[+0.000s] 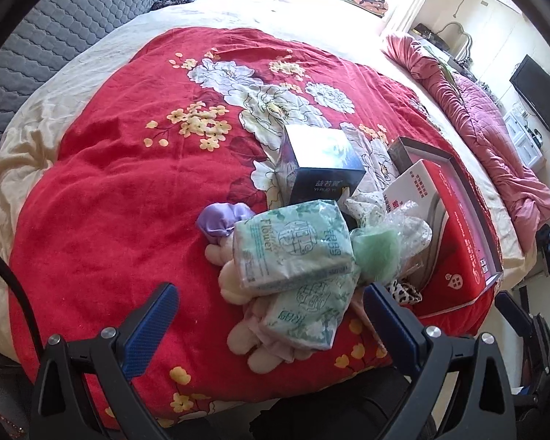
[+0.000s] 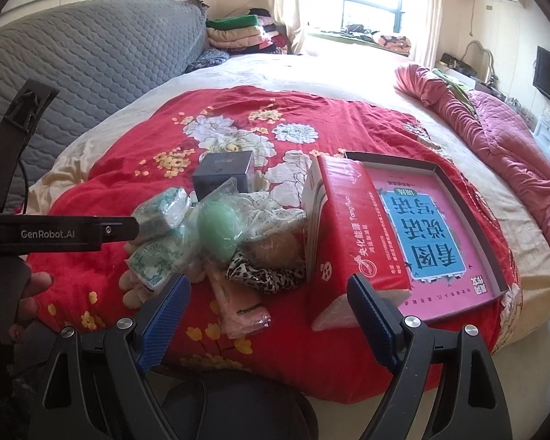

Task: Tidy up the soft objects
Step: 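Grasp the green-printed tissue pack with the left gripper while the right gripper grasps the bagged green ball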

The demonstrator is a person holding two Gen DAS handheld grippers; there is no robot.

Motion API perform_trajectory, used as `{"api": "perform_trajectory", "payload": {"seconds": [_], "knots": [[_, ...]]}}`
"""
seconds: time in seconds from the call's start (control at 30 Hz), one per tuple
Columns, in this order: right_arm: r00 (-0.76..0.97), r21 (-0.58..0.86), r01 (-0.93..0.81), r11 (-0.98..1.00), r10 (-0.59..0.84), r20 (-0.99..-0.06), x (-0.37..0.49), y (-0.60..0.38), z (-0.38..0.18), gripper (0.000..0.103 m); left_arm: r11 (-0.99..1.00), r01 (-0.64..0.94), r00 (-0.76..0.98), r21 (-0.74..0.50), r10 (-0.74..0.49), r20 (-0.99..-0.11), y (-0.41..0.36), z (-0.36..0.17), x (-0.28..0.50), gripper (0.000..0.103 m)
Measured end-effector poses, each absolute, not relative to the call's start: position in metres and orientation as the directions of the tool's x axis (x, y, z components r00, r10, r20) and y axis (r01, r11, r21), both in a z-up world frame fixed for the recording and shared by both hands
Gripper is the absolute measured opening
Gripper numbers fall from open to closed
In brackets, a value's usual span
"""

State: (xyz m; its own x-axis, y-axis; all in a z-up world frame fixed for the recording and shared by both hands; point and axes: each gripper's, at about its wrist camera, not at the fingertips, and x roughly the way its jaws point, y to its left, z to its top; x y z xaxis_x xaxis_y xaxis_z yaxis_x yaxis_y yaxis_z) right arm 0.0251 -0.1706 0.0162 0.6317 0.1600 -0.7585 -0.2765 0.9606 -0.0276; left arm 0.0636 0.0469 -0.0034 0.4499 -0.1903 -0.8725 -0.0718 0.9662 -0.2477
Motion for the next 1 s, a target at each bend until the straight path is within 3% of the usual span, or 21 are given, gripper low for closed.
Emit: {"api": "perform_trajectory", "payload": {"seconds": [0.6,0.8,0.9,1.0], "knots": [[0.582,-0.146,-0.445,0.884,0.161,-0.797,0.095,-0.118,-0.019,0.088,0.95,-0.091,0.371,-0.3,-0.247,-0.895,0.045,-0.03,0.114,0.101],[0.563,-0.128,-0.465,0.876,0.181,-0.807,0.111,-0.112,-0.032,0.087,0.946,-0.102,0.337,-0.309,-0.259,-0.905,0.047,-0.04,0.116,0.101],[0.552,-0.121,-0.489,0.864,0.2,-0.809,0.114,-0.108,-0.037,0.078,0.944,-0.102,0.335,-0.315,-0.265,-0.904,0.047,-0.044,0.116,0.1],[0.532,-0.11,-0.522,0.846,0.222,-0.817,0.115,-0.102,-0.041,0.058,0.942,-0.1,0.325,-0.32,-0.273,-0.906,0.046,-0.047,0.117,0.093]]}}
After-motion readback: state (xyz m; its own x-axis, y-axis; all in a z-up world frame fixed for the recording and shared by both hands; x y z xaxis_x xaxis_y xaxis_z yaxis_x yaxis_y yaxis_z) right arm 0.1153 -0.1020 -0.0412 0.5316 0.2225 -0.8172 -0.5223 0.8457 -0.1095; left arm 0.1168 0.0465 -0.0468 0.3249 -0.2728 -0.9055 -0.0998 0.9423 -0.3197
